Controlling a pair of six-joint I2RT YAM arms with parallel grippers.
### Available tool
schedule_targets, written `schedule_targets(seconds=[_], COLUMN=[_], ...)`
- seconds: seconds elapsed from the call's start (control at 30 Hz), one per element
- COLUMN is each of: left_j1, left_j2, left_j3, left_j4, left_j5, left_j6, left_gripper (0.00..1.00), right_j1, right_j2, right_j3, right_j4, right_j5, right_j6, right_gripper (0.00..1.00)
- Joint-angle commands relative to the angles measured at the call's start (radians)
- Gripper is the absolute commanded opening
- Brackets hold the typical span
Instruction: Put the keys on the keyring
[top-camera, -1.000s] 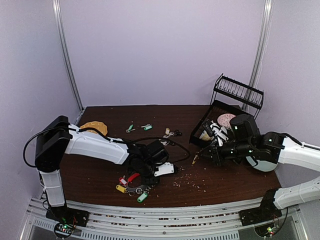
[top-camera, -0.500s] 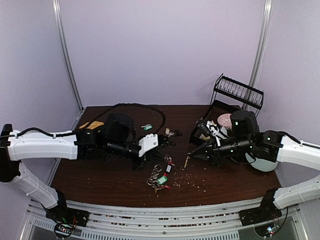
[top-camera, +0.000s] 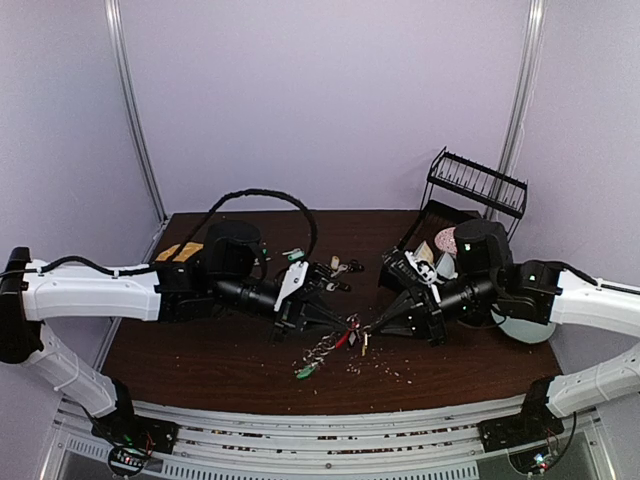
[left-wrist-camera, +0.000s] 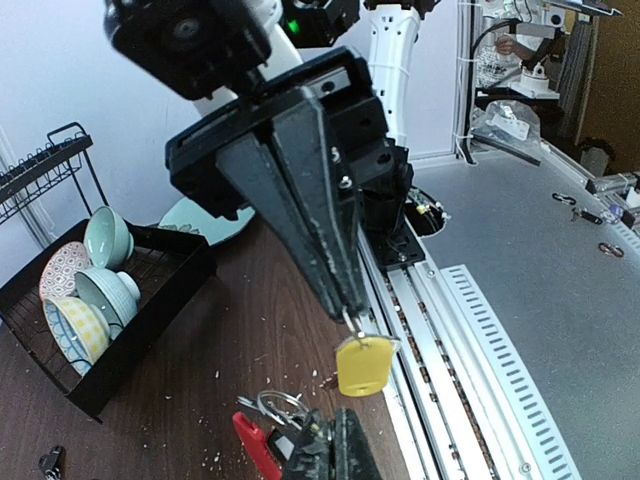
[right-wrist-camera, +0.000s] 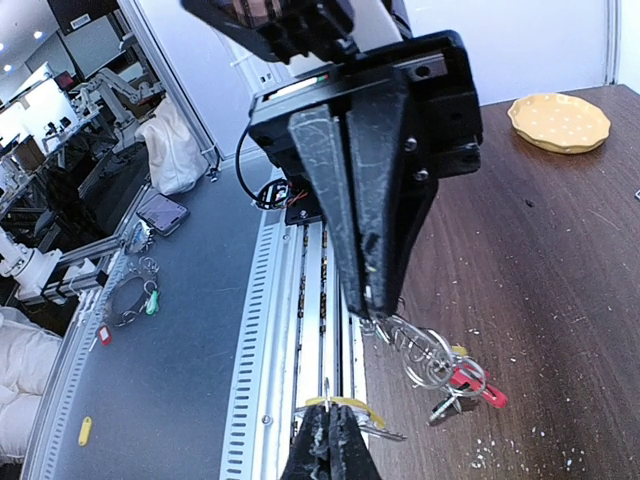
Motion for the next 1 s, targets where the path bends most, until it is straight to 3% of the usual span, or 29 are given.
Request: schedule_targets(seconds=[0.0, 0.2, 0.33, 0.5, 0.73, 0.87, 0.97], left_j1=[0.018, 0.044, 0.045, 0.067, 0.069, 0.088, 0.092], left_j2=[0.046, 0.121, 0.149, 0.305, 0.408, 0.43, 0.435], left_j3=[-0.014, -0.035, -0.108, -0.073, -0.029, -0.052, -0.061], left_j4=[0.138, 0.088, 0.219, 0.232, 0.14, 0.192, 0.221], left_j5=[0.058, -0.007, -0.051, -0.024, -0.059, 0.01, 0.048], left_j6=[-0.084, -0.132, -0.228, -0.346, -0.305, -0.322, -0.322], left_gripper=[0.0, 0.0, 0.0, 0.0, 0.0, 0.0, 0.08], right_j1=[0.003, -0.003, -0.011, -0.016, -0.034, -0.048, -0.05], right_j2=[-0.015, -0.041, -0.031, 0.03, 0.055, 0.078, 0.111], right_j3=[-0.027, -0.065, -0.122, -0.131, -0.144, -0.155, -0.148], right_j4=[0.015, -0.022, 0.037, 0.059, 0.073, 0.086, 0.086], right_j5=[-0.037, 0.016, 0.063, 0.059, 0.103, 0.125, 0.142], right_j6=[0.009, -0.001, 0.058, 0.083, 0.099, 0.106, 0.106], right_gripper=[0.0, 0.0, 0.0, 0.0, 0.0, 0.0, 0.0])
